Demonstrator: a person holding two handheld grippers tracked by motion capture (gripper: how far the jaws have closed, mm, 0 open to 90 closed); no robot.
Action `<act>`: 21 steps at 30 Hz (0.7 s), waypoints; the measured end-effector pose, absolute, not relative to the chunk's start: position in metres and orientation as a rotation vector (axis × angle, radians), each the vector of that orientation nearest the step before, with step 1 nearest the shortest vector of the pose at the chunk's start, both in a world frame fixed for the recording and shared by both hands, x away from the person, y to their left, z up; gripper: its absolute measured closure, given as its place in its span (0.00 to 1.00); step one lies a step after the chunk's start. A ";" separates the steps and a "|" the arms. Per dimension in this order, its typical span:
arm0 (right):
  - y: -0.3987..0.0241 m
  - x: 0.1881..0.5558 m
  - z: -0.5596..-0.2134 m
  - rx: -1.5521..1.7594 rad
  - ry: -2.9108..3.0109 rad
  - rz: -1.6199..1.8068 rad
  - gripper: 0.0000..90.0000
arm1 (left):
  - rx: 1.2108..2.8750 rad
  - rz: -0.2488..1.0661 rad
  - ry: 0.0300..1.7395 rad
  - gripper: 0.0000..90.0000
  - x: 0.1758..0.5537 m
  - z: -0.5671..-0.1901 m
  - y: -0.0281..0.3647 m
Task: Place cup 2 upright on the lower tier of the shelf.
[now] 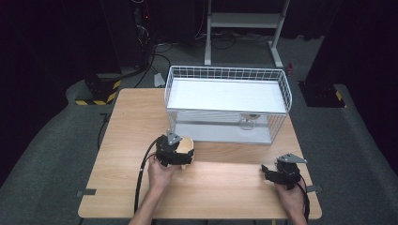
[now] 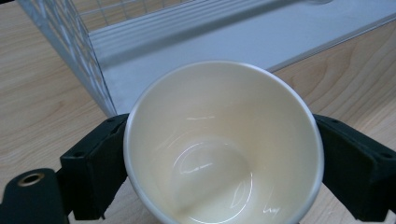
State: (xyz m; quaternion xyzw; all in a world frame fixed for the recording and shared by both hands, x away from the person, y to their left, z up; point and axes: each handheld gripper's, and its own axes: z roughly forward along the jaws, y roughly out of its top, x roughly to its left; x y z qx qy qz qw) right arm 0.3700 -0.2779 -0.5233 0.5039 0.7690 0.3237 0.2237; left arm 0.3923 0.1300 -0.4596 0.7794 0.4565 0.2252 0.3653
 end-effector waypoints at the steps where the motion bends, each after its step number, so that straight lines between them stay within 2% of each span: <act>1: -0.278 0.370 -0.523 1.391 2.123 0.893 0.30 | 2.003 0.578 1.168 0.12 0.393 -0.459 0.129; 21: -0.278 0.370 -0.523 1.390 2.123 0.893 0.30 | 1.996 0.597 1.133 0.12 0.423 -0.441 0.103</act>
